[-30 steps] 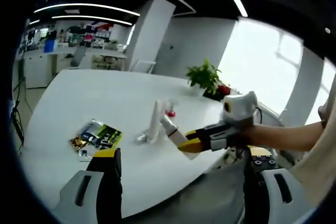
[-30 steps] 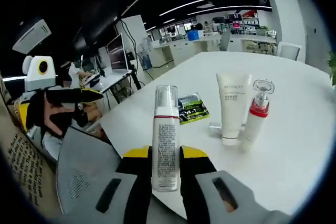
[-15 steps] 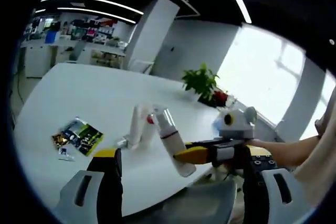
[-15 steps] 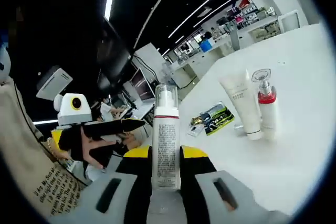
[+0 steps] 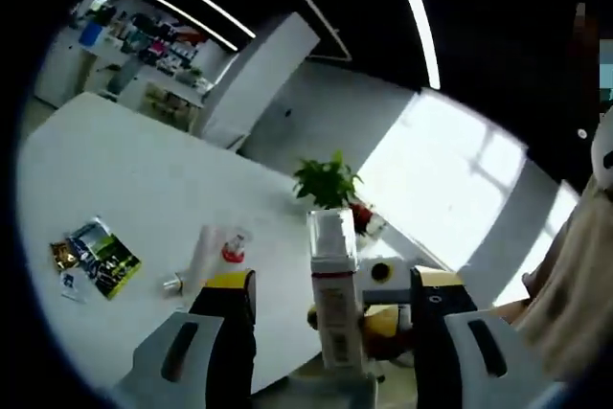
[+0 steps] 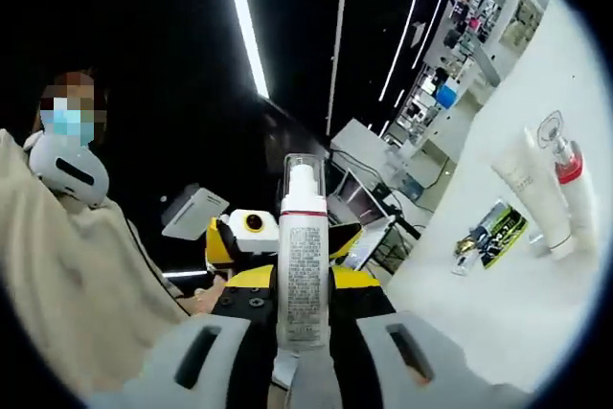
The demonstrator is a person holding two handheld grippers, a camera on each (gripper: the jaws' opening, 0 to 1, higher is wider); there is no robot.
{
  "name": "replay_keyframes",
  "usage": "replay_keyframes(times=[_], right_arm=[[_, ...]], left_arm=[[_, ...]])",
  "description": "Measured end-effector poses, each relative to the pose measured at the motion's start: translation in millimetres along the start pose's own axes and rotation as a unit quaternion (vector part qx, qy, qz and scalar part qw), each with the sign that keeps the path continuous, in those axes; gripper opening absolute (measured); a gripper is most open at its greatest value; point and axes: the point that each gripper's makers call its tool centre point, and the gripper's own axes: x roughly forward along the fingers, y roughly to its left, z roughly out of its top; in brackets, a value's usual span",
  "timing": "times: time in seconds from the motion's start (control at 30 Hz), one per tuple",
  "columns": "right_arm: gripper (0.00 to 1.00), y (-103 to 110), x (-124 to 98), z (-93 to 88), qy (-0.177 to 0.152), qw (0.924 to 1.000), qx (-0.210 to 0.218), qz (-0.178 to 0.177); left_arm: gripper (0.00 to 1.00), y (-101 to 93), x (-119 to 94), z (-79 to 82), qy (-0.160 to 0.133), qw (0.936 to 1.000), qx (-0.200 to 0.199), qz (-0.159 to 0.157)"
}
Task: Arrange the skincare products in the storage area until every visible bottle or jar stands upright without overlapping.
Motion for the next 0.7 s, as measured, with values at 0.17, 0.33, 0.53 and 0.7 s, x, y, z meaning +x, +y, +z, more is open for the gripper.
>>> replay_keyframes(times=[0.17, 0.33, 0.53, 0.7], right_arm=[[0.19, 21, 3, 7.7, -0.011, 0.9986, 0.006, 0.051], [0.19, 15, 8, 3.2, 0.002, 0.9993, 0.003, 0.037], [0.20, 0, 15, 1.0, 0.013, 0.9999, 0.000, -0.003], [0.22, -17, 21, -2.3, 0.055, 0.9927, -0.067, -0.083]], left_arm=[[0.44, -9.6, 3, -6.4, 0.014, 0.9994, 0.003, -0.030], [0.35, -23.3, 5, -7.0, -0.001, 0.9990, -0.007, -0.044], [0.17, -6.2, 0, 2.3, -0.016, 0.9996, -0.006, 0.023], [0.17, 7.7, -3, 3.7, -0.007, 0.9970, 0.020, 0.075]])
